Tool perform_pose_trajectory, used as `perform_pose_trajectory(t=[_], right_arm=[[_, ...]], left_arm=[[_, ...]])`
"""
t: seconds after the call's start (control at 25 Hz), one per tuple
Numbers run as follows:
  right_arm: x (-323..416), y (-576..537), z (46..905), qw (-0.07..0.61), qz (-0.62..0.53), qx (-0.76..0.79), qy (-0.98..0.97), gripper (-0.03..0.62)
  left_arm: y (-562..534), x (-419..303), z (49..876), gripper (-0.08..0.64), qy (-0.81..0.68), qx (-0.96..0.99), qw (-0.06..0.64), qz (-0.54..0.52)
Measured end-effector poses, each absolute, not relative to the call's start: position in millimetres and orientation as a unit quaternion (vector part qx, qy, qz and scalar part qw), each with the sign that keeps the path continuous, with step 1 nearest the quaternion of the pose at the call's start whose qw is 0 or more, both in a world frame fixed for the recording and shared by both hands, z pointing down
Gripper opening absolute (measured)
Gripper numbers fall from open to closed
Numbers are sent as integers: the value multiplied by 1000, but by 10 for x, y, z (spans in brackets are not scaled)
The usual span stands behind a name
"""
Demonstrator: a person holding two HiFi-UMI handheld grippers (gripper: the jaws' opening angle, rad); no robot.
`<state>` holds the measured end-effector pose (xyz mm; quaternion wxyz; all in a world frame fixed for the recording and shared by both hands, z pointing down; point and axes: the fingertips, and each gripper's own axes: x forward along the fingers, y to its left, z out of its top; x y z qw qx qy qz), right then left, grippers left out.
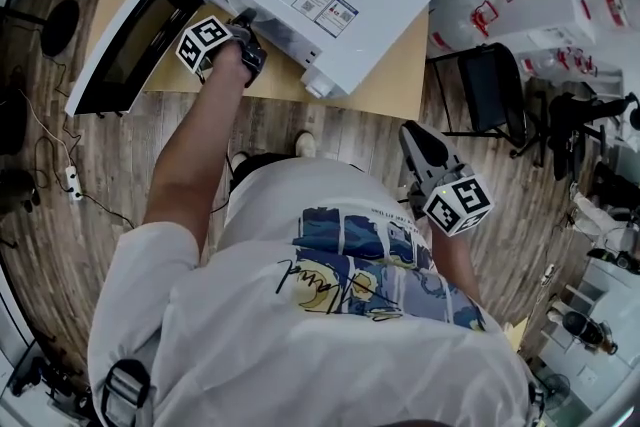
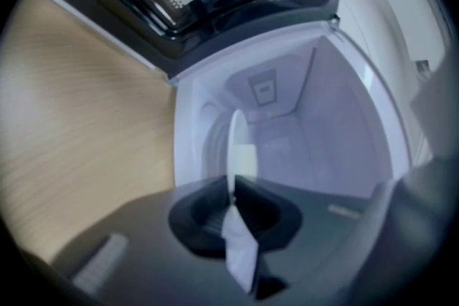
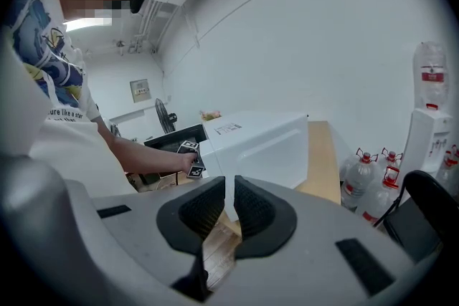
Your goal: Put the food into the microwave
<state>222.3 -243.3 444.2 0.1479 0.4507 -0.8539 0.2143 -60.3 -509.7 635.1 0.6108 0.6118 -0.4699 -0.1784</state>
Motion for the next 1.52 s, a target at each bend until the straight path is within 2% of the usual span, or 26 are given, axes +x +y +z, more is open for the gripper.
perform_pose_trajectory(t=[0.36,0.76,1.2,1.52], right_arm=[[2212,-2482,4527,144,222,443,-857,34],[2237,-2496,4549,142,226,440,-857,34],[2116,-2498,4534,145,219,441,-858,34],[1623,-2425,4515,144,208,434,-865,32]], left_arm=[[-5140,-615,6327,71,-534,666,520,-35],[-5140,-705,6298,164,-601,687,391,123],[-5029,-813,6243,209,-597,705,352,151],[-4705,-930,5959,199,-546,756,334,136]])
